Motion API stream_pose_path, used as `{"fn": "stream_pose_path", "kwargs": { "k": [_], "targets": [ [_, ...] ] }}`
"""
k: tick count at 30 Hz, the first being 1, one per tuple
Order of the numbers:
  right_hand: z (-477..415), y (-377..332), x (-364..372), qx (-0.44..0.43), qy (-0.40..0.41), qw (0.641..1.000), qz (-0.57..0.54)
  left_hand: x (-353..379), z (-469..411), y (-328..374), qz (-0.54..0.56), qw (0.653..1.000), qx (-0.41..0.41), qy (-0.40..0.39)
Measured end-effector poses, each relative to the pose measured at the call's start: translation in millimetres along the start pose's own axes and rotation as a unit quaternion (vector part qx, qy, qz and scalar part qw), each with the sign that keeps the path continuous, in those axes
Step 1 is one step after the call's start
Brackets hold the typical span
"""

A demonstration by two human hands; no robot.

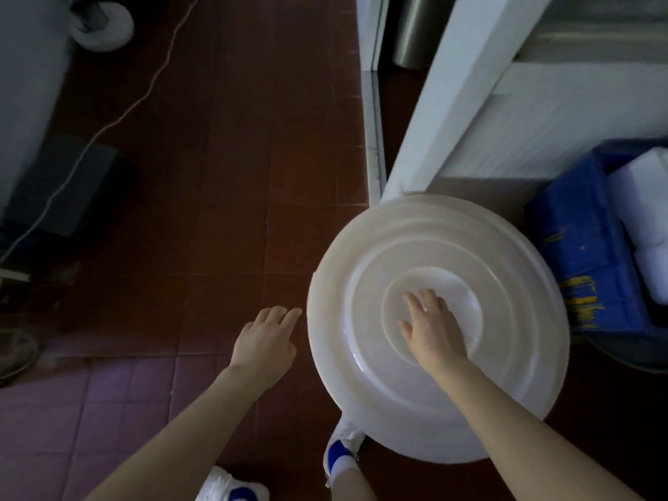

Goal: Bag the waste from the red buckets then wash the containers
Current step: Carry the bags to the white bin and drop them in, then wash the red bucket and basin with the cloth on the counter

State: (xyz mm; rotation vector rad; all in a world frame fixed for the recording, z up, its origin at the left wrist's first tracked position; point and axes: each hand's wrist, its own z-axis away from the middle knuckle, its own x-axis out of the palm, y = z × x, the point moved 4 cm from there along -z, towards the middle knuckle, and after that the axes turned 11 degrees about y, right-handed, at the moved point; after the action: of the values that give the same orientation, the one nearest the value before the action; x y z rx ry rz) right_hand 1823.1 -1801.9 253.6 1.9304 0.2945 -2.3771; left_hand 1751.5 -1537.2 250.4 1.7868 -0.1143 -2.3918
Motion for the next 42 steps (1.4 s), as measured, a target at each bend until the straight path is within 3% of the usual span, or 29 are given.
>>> {"fn": "stream_pose_path", "kwargs": {
  "k": [4, 9, 13, 16, 23, 32, 42],
  "targets": [
    [16, -87, -37, -0.120, -0.015, 0.992, -0.031, -34, 44, -78, 0.024, 0.997, -0.066, 0.027],
    [32, -244, -76, -0.233, -0.023, 0.972, -0.026, -84, 130, -216, 0.054, 0.978, -0.182, 0.089],
    [69, -407, -100, -0.325, -0.043, 0.944, -0.025, -134, 247, -336, 0.064, 0.947, -0.288, 0.128],
    [116, -546, -110, -0.411, -0.049, 0.910, -0.024, -165, 362, -423, 0.076, 0.903, -0.390, 0.165],
    [281, -843, -115, -0.642, -0.095, 0.760, 0.022, -202, 628, -556, 0.078, 0.743, -0.620, 0.240],
    [492, -1120, -100, -0.840, -0.066, 0.533, 0.076, -199, 853, -640, 0.033, 0.572, -0.775, 0.268],
    [669, -1335, -82, -0.918, -0.059, 0.386, 0.066, -194, 1018, -742, 0.042, 0.417, -0.873, 0.249]
  ]
}}
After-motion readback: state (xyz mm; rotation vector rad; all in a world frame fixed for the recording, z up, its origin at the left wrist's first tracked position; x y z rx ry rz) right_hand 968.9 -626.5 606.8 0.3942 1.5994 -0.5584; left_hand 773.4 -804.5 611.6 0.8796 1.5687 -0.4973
